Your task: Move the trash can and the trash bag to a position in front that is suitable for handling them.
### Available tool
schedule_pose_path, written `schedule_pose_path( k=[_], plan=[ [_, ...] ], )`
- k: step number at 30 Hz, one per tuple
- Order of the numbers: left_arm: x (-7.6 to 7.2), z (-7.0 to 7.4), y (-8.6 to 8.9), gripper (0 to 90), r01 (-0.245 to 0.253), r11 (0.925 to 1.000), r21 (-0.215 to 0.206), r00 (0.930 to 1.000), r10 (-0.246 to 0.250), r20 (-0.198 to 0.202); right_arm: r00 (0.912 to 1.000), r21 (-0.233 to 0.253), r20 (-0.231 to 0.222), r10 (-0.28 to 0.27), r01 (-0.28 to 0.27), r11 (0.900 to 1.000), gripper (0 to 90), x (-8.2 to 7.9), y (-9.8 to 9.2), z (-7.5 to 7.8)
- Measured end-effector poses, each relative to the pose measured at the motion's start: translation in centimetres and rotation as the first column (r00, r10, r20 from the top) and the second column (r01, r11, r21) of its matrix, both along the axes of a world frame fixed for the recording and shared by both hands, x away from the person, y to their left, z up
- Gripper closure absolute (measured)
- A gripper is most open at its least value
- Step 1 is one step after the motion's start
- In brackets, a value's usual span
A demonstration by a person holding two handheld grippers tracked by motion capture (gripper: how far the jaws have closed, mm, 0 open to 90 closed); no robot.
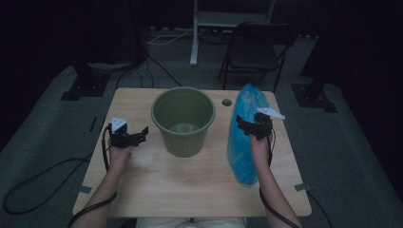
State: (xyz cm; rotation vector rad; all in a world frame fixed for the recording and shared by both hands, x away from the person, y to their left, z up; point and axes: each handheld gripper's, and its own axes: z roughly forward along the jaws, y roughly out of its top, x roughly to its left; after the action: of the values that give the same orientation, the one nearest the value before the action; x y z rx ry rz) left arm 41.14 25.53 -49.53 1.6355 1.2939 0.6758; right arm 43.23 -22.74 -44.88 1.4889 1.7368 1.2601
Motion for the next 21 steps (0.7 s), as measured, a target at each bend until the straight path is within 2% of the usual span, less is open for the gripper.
schedule_pose_path(
  k=[2, 5, 8, 11, 14, 15, 17, 21],
  plan=[
    [0.9, 0.1, -0.7, 0.2, 0.009, 0.9999, 0.008, 1.0, -0.009, 0.003, 0.9993, 0.007, -0.034, 0.017, -0.017, 1.0, 13.1, 1.6, 0.9, -0.3],
    [1.5, 0.1, -1.0, 0.2, 0.015, 0.9998, 0.012, 0.9999, -0.015, -0.005, 0.9983, 0.005, -0.052, 0.027, -0.027, 1.0, 13.1, 2.5, 1.7, -0.5],
    [2.4, 0.0, -1.4, 0.2, 0.017, 0.9998, 0.007, 0.9998, -0.017, -0.008, 0.9954, -0.016, -0.077, 0.058, -0.059, 0.998, 13.1, 3.7, 3.6, -0.9],
    [2.7, 0.1, -1.6, 0.2, 0.027, 0.9996, 0.006, 0.9996, -0.027, -0.01, 0.9876, -0.006, -0.12, 0.101, -0.103, 0.995, 13.1, 4.4, 4.8, -1.4],
    [2.8, 0.1, -1.8, 0.2, 0.035, 0.9993, 0.013, 0.9993, -0.035, -0.013, 0.9849, 0.0, -0.131, 0.113, -0.114, 0.993, 12.5, 4.6, 5.2, -1.7],
    [2.8, 0.1, -1.8, 0.2, 0.039, 0.9992, 0.011, 0.9991, -0.039, -0.016, 0.9766, 0.011, -0.145, 0.159, -0.159, 0.987, 11.5, 5.0, 6.3, -2.3],
    [2.8, 0.1, -1.9, 0.2, 0.042, 0.9991, 0.007, 0.9989, -0.042, -0.019, 0.9736, 0.01, -0.149, 0.173, -0.173, 0.985, 11.5, 5.0, 6.6, -2.5],
    [2.6, 0.4, -1.9, 0.2, 0.059, 0.9982, 0.006, 0.9982, -0.059, -0.011, 0.9607, 0.026, -0.16, 0.226, -0.225, 0.974, 11.9, 4.9, 7.6, -2.6]
  ],
)
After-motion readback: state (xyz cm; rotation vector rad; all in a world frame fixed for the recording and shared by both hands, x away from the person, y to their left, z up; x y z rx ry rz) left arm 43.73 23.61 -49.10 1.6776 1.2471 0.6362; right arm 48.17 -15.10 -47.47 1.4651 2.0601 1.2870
